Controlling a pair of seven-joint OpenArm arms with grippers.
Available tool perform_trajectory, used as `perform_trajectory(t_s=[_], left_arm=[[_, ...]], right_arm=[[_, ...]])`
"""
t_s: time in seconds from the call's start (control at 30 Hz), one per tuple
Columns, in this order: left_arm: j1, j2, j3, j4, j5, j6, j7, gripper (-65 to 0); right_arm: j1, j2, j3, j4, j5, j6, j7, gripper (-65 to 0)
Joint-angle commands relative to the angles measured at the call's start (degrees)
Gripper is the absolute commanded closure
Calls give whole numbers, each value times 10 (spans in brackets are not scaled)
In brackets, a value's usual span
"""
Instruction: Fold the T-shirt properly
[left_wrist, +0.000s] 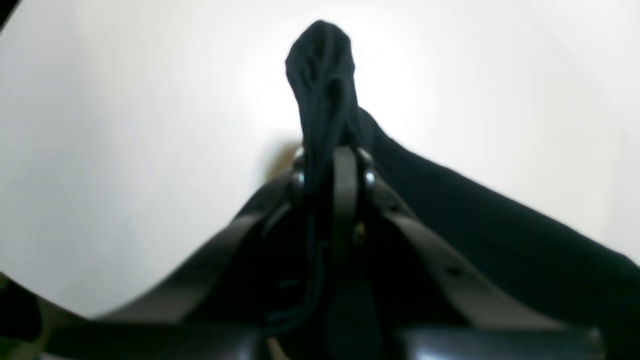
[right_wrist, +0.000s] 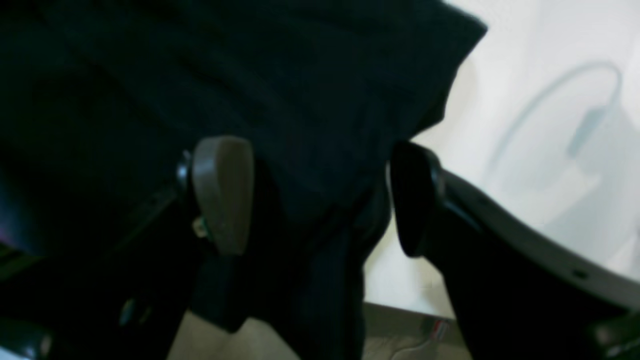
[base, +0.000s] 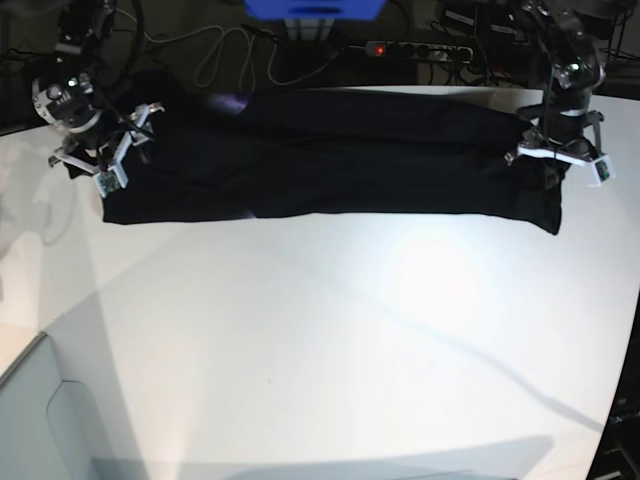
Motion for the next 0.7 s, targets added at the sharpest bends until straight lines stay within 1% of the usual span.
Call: perform_trajectory(t_s=[0.0,0.1,0.13,0.17,0.2,0.23,0.3,0.37,0.53,0.67], left_arm=[[1,-3,-3,14,-2,1,-12,0],[1,-3,-3,15,-2,1,-12,0],[1,-5,-3,15,-2,1,-12,0],[1,-5,-3,15,-2,1,-12,0],[1,-5,-3,15,-2,1,-12,0],[1,-5,-3,14,-2,1,-12,0],[1,-5,-3,14,-2,1,-12,0],[1,-5,-3,14,-2,1,-12,0],[1,-5,-3,14,-2,1,-12,0],[1,-5,-4,14,-2,1,-12,0]], right_arm=[[2,6,2,8,3,15,9,-390],[-3,6,2,15,3,17,9,-388],[-5,6,2,18,3,23,9,-373],[-12,6,2,22,3,33,9,-344],[-17,5,2,23,3,41,12,-301],[-18,5,2,24,3,47,13,-237],[-19,-1,-6,26,3,48,14,-110],[-18,-7,-8,28,3,48,14,-3],[-24,-7,-10,44,4,50,14,-1],[-20,-4,-10,11,3,50,14,-1]])
